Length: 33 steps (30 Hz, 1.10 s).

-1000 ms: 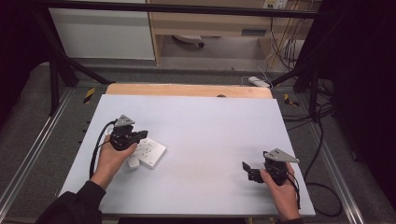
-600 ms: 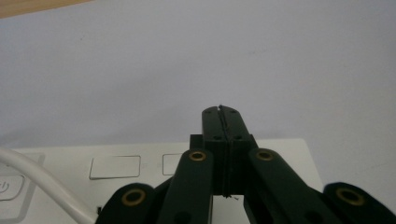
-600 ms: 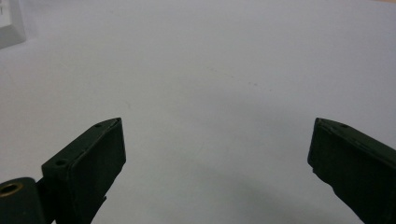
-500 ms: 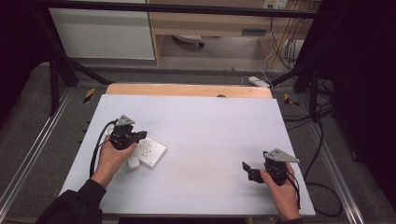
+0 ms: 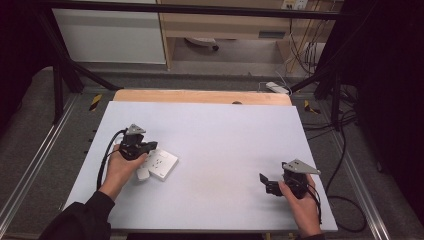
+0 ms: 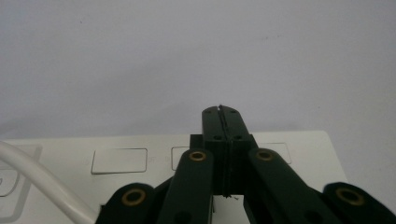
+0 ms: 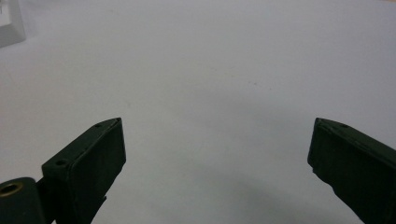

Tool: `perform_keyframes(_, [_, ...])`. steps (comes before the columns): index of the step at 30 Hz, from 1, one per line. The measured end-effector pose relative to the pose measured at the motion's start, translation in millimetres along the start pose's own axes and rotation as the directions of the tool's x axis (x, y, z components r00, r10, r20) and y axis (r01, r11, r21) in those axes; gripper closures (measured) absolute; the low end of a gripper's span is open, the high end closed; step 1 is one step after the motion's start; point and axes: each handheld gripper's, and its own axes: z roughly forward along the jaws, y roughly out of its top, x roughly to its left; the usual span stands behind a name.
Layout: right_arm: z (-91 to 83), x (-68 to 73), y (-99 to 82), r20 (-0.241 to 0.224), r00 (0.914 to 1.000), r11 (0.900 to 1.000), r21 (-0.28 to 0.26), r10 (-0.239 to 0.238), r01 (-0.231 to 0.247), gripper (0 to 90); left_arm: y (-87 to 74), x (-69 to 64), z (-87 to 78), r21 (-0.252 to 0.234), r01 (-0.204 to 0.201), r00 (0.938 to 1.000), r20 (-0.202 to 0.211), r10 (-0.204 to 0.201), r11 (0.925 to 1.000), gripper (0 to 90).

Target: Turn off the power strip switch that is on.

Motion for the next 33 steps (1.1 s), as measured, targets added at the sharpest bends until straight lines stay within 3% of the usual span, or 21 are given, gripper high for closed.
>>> perform_keyframes(33, [-0.1, 0.1, 0.0, 0.0, 1.0, 1.0, -0.001, -0.001, 0.001, 4.6, -7.0, 1.8, 6.1, 0.019, 0.005, 1.0, -0.004, -0.005, 0.9998, 90.0])
